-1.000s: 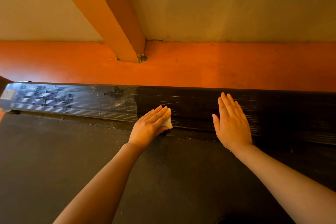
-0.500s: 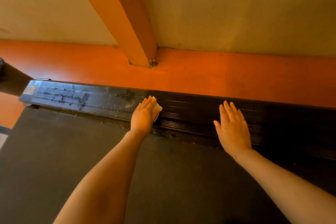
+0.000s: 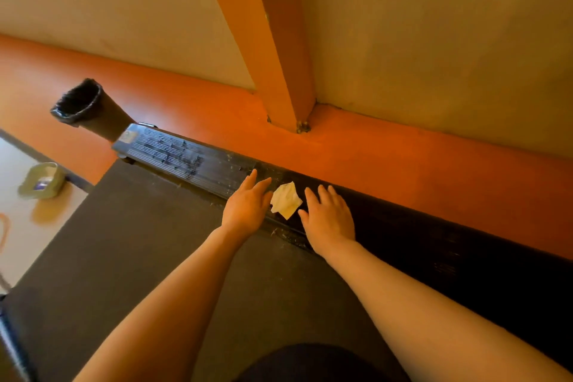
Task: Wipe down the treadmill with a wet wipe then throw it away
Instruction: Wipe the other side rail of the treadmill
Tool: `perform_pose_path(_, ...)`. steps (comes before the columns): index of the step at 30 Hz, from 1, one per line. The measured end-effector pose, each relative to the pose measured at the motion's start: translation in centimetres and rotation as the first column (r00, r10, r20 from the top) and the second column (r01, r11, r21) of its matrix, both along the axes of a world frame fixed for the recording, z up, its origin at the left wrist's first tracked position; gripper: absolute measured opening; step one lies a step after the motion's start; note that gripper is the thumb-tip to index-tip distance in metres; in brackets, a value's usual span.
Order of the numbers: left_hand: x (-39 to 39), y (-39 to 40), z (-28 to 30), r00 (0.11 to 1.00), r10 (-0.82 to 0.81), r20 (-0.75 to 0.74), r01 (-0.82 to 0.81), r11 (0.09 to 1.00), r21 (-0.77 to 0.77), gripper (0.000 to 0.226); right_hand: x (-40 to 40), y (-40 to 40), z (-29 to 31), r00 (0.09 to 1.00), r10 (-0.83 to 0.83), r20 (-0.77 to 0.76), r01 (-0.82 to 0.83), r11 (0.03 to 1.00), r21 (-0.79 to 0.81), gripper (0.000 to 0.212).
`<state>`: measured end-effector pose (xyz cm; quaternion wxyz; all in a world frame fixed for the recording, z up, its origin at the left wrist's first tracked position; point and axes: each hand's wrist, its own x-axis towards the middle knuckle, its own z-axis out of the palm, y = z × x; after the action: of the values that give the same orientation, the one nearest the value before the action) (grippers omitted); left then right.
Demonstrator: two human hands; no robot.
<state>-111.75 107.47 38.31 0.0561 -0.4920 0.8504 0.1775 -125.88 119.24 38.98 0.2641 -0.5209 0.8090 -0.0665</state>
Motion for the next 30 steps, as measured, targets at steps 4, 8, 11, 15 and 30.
perform_pose_path(4,0.5,-0.1,2.7,0.999,0.024,0.039,-0.024,1.000,0.007,0.045,1.2,-0.6,0.3,0.995,-0.040,0.093,0.038,0.999,0.019,0.054)
perform_pose_path(8,0.5,0.0,4.5,0.998,0.013,0.066,-0.015,0.999,0.033,0.045,1.4,-1.3,0.6,0.993,-0.050,0.109,0.051,0.999,-0.003,0.052)
perform_pose_path(11,1.1,0.4,4.9,0.997,0.014,0.075,-0.014,1.000,0.007,0.045,1.2,-1.4,0.4,0.994,-0.047,0.097,0.050,0.999,-0.021,0.052)
perform_pose_path(15,1.9,0.4,4.6,0.994,0.008,0.107,-0.009,1.000,0.010,0.045,0.8,-1.2,-0.4,0.996,-0.057,0.065,0.058,0.998,-0.017,0.052)
perform_pose_path(30,2.4,-3.9,-1.3,0.999,0.006,0.032,-0.005,1.000,-0.021,0.048,1.1,-3.7,-4.5,0.992,-0.124,0.005,0.124,0.992,-0.036,0.054)
